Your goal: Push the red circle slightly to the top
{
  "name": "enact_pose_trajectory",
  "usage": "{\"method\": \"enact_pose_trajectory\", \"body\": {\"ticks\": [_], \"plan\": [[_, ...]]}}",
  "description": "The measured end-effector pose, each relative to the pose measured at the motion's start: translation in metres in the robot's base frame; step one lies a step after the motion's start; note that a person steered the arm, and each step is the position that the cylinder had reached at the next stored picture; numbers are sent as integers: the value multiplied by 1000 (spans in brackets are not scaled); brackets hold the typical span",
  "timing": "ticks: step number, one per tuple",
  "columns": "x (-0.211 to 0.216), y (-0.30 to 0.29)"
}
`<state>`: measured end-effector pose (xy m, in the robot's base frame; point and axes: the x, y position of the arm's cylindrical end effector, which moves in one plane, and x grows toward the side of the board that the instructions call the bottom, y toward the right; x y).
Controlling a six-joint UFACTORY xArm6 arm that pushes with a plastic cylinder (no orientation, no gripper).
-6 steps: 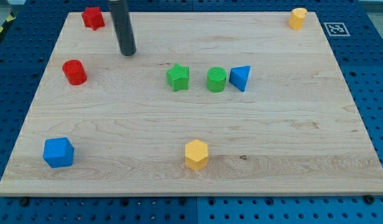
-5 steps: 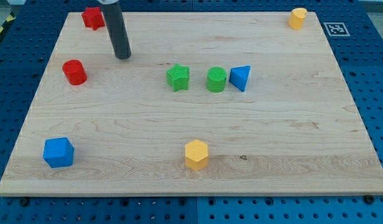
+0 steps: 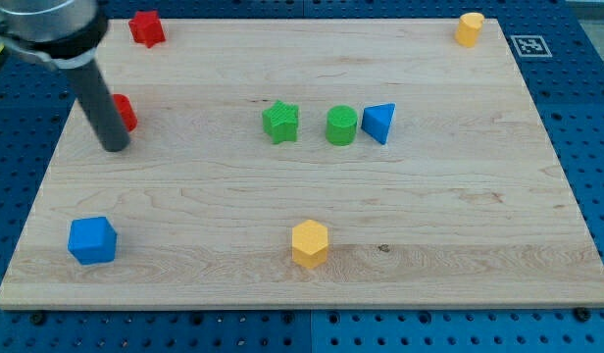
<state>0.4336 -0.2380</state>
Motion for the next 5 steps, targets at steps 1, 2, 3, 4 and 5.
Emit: {"method": "enact_pose_trajectory", "body": {"ticks": [1,2,3,4,5], "plan": [[0,-2],[-16,-2],[-29,-2],[-30,-2],[-41,-5]]}}
